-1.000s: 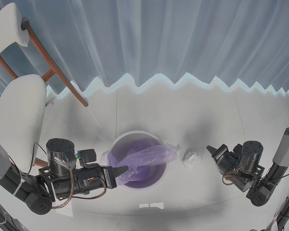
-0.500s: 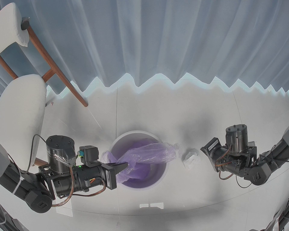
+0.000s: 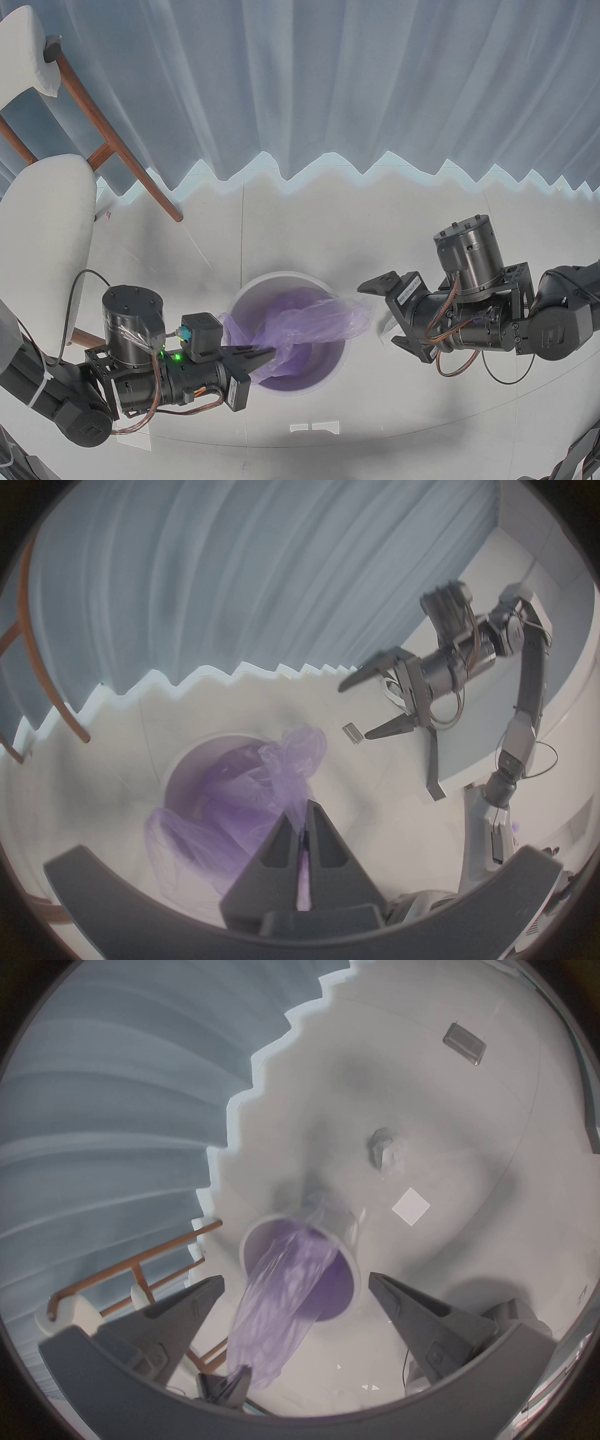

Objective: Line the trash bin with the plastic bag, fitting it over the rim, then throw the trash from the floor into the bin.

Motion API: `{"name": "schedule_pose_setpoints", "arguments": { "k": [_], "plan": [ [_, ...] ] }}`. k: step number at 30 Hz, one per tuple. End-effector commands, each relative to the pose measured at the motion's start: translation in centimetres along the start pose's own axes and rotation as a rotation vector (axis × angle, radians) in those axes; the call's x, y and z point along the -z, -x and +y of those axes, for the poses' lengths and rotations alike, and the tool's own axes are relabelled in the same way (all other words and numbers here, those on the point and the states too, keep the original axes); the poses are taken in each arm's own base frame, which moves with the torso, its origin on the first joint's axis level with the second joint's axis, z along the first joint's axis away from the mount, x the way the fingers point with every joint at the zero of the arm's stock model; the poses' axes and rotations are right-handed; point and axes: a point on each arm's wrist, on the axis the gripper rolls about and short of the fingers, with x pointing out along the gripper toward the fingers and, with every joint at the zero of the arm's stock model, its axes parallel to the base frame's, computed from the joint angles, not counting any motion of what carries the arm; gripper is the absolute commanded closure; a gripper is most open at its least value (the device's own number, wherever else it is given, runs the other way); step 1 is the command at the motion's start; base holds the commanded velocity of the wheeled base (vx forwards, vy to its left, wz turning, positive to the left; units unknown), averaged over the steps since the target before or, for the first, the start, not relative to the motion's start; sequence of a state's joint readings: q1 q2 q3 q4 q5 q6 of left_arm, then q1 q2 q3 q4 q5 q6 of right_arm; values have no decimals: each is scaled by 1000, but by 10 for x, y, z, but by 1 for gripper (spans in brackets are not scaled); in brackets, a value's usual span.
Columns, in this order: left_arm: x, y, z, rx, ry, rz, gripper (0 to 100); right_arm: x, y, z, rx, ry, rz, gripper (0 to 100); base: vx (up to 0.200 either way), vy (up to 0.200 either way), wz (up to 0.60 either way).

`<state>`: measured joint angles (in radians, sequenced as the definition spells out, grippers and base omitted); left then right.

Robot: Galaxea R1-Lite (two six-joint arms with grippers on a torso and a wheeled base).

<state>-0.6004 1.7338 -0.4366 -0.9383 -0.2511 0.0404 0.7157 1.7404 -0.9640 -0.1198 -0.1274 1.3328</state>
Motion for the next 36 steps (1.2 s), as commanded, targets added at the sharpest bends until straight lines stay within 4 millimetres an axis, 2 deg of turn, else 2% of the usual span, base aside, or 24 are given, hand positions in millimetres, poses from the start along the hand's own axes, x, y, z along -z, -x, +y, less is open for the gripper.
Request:
{"name": "schedule_pose_setpoints", "arguments": {
  "k": [1, 5, 9, 15, 20, 26, 36],
  "plan": [
    [7, 1, -16, 60, -30, 35, 100, 24, 3, 19, -18, 36, 69, 0, 0, 0, 0],
    [8, 0, -16, 59, -29, 40, 100, 33, -5, 15, 20, 51, 93, 0, 0, 0, 0],
    [7, 1, -16, 61, -33, 37, 100, 34, -28, 5, 86, 51, 93, 0, 0, 0, 0],
    [10, 4, -17, 59, -31, 46, 100, 21, -38, 2, 103, 22, 103, 0, 0, 0, 0],
    [11, 4, -17, 61, -30, 50, 100, 3, -55, 3, 113, -13, 71, 0, 0, 0, 0],
    [13, 5, -17, 61, -26, 59, 100, 1, -60, 4, 129, -17, 77, 0, 0, 0, 0],
    [12, 4, -17, 61, -18, 56, 100, 26, -46, -4, 171, 30, 139, 0, 0, 0, 0]
  ]
}}
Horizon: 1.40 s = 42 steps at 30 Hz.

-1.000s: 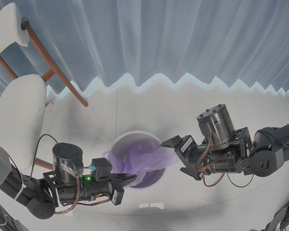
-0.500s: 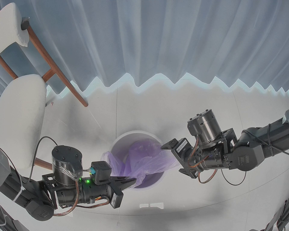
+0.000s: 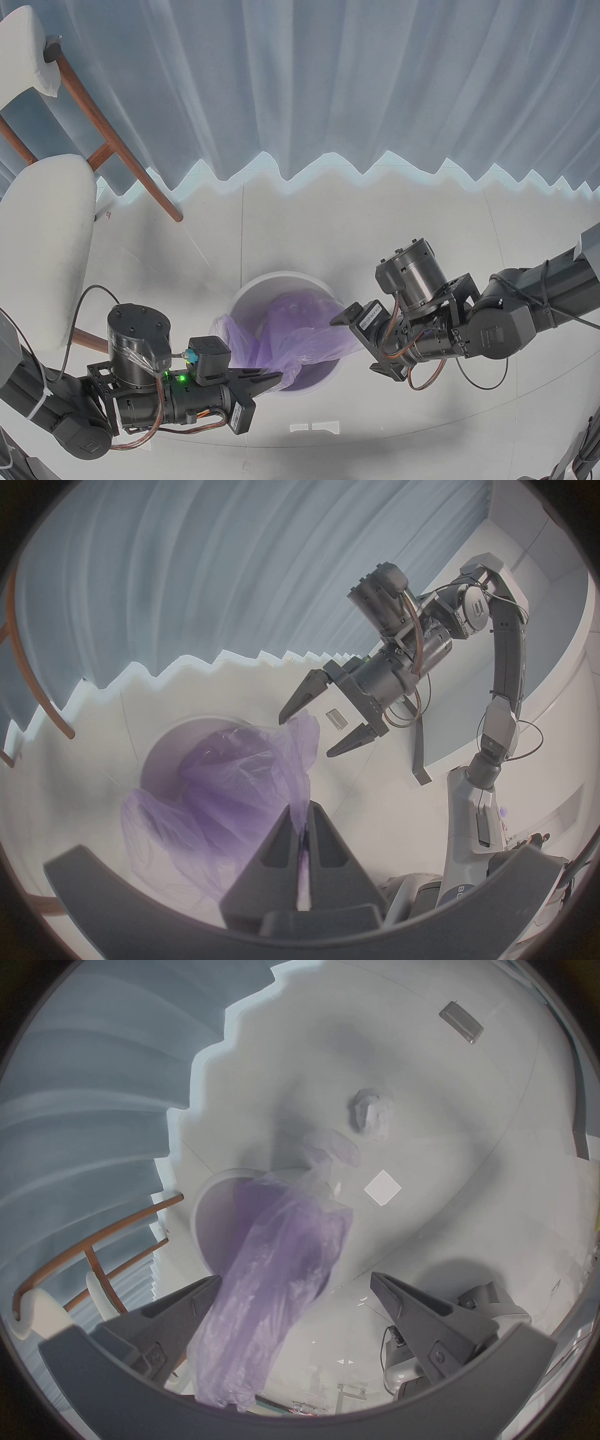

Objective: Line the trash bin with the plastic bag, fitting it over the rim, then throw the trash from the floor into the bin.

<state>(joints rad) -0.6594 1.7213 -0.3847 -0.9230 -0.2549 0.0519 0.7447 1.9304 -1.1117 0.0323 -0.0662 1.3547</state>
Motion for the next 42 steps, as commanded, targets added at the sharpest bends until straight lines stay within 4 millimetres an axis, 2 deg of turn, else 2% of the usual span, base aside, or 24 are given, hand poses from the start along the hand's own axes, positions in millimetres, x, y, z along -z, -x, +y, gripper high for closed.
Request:
{"name": "schedule_pose_setpoints", "arguments": {
  "k": [1, 9, 14, 23, 28, 32, 33, 42],
  "plan": [
    [1, 0, 0, 0, 2, 2, 100, 9, 5, -4, 5, 17, 17, 0, 0, 0, 0],
    [0, -1, 0, -3, 6, -1, 100, 23, 18, -17, 26, 49, 46, 0, 0, 0, 0],
    [-1, 0, 0, -6, 4, -5, 100, 24, 8, -27, 72, 46, 52, 0, 0, 0, 0],
    [-3, -1, 0, -4, 2, -13, 100, 15, -22, -27, 118, 30, 38, 0, 0, 0, 0],
    [-3, 0, 0, -2, 1, -13, 100, 4, -34, -15, 94, 8, 19, 0, 0, 0, 0],
    [-4, 1, 1, -10, 4, -17, 100, 7, -35, -8, 78, 17, 22, 0, 0, 0, 0],
    [-4, 1, 2, -10, 3, -19, 100, 8, -35, -8, 77, 22, 25, 100, 0, 0, 0],
    [-6, 2, 1, -9, 2, -31, 100, 5, -32, -5, 62, 34, 12, 100, 0, 0, 0]
  ]
}}
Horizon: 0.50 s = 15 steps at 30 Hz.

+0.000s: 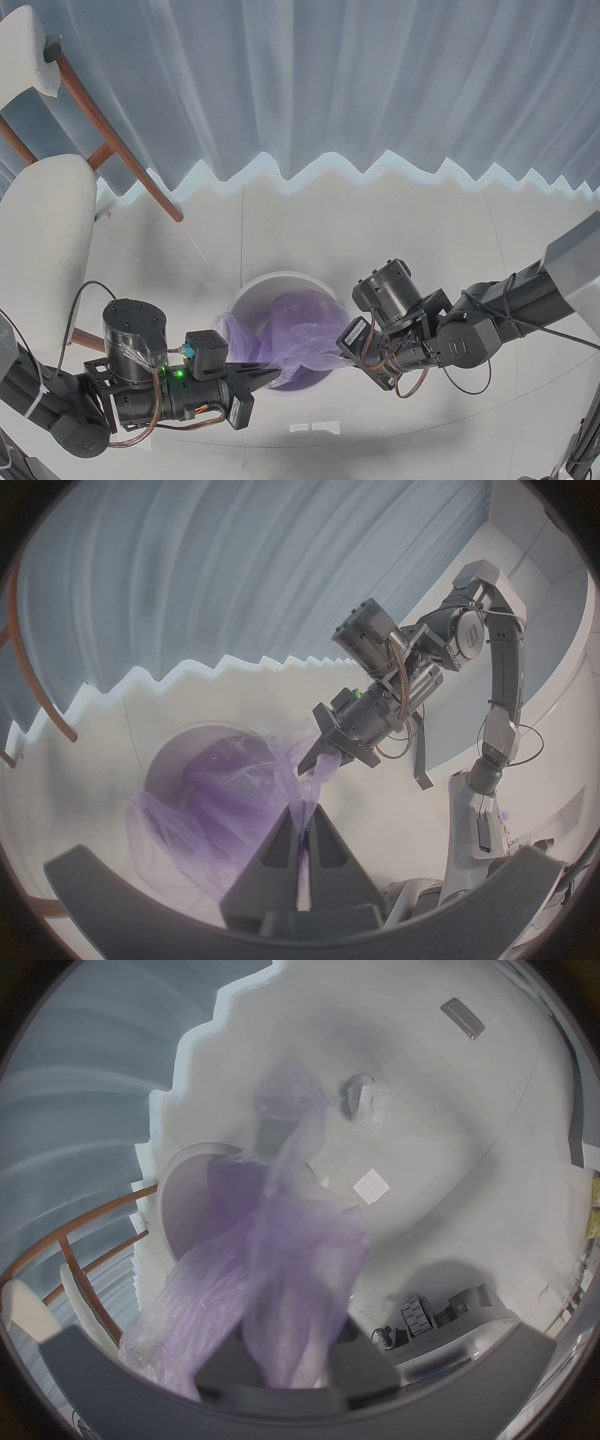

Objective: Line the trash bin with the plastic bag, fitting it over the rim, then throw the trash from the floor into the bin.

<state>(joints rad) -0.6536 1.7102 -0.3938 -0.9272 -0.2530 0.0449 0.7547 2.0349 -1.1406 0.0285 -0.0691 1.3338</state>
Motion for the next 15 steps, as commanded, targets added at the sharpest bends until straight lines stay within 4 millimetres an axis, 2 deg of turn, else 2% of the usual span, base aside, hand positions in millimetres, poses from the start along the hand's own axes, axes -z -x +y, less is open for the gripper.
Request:
{"name": "schedule_pose_setpoints", "arguments": {
  "k": [1, 7, 14, 15],
  "plan": [
    [-1, 1, 0, 0, 2, -7, 100, -7, 5, 4, -22, 18, -18, 100, 0, 0, 0],
    [-7, 0, 0, -7, 36, -29, 100, -31, 41, 29, -163, 175, -88, 100, 0, 0, 0],
    [-14, -2, 1, 0, 30, -57, 100, -41, 60, 51, -258, 383, -133, 100, 0, 0, 0],
    [-14, -2, 1, 0, 33, -59, 0, -41, 60, 51, -259, 403, -135, 100, 0, 0, 0]
  ]
}}
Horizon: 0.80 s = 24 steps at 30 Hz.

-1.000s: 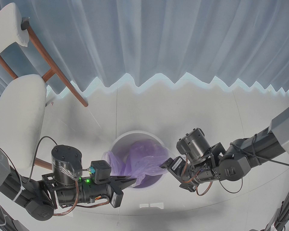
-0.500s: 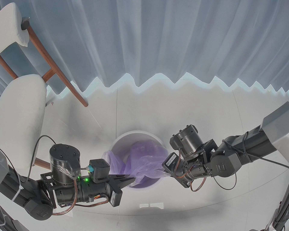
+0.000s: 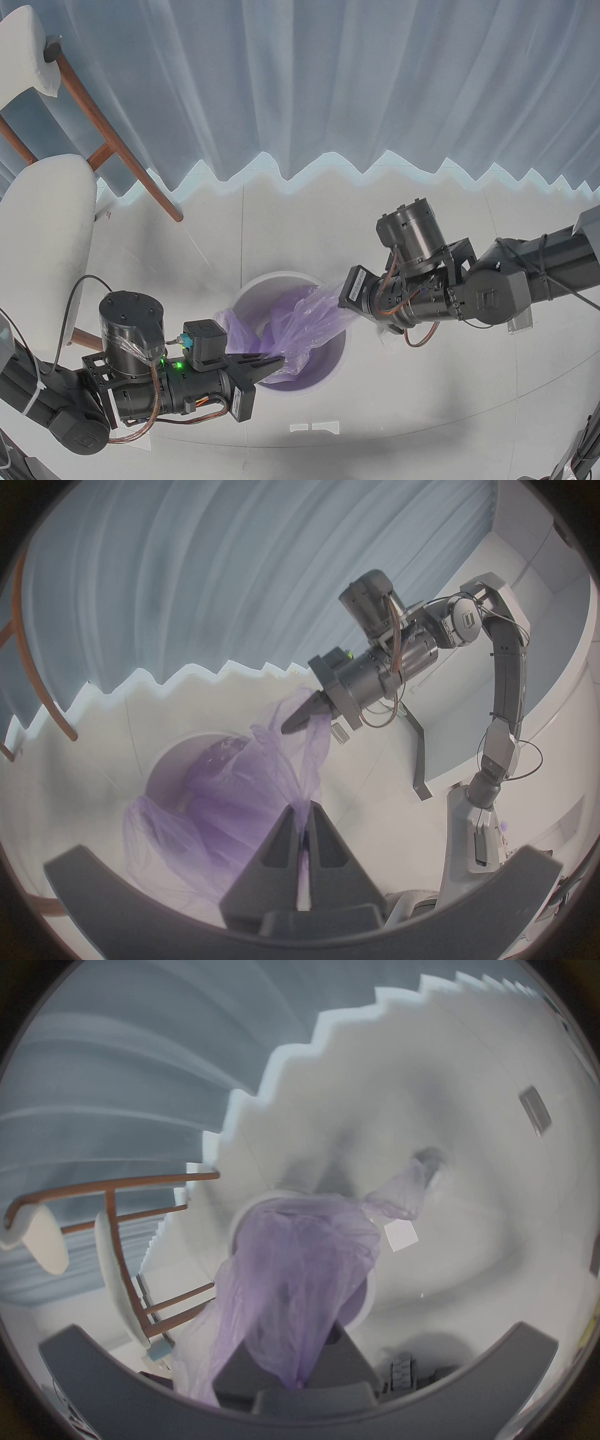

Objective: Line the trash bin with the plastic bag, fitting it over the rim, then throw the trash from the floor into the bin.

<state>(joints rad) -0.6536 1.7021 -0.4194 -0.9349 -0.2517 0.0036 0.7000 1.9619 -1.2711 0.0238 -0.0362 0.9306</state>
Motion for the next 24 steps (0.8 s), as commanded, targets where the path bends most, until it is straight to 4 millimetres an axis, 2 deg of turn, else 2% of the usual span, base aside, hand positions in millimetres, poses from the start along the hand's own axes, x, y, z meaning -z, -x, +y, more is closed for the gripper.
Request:
{"name": "schedule_pose_setpoints", "arguments": {
  "k": [1, 5, 10, 16, 20, 24],
  "plan": [
    [-5, -1, 0, 3, 16, -23, 0, -15, 17, 14, -69, 80, -53, 100, 0, 0, 0],
    [-15, 8, -1, -17, 92, -69, 0, -17, 21, 13, -73, 161, -60, 100, 0, 0, 0],
    [-20, 21, 6, -115, 212, -110, 0, -25, 28, 11, -126, 219, -32, 100, 0, 0, 0],
    [-25, 38, 35, -232, 268, -162, 0, -36, 31, 2, -149, 383, -30, 100, 0, 0, 0],
    [-22, 50, 43, -255, 280, -173, 0, -34, 37, 1, -198, 429, 2, 100, 0, 0, 0],
    [-4, 65, 37, -135, 284, -124, 0, -28, 33, -4, -199, 437, 16, 100, 0, 0, 0]
  ]
}}
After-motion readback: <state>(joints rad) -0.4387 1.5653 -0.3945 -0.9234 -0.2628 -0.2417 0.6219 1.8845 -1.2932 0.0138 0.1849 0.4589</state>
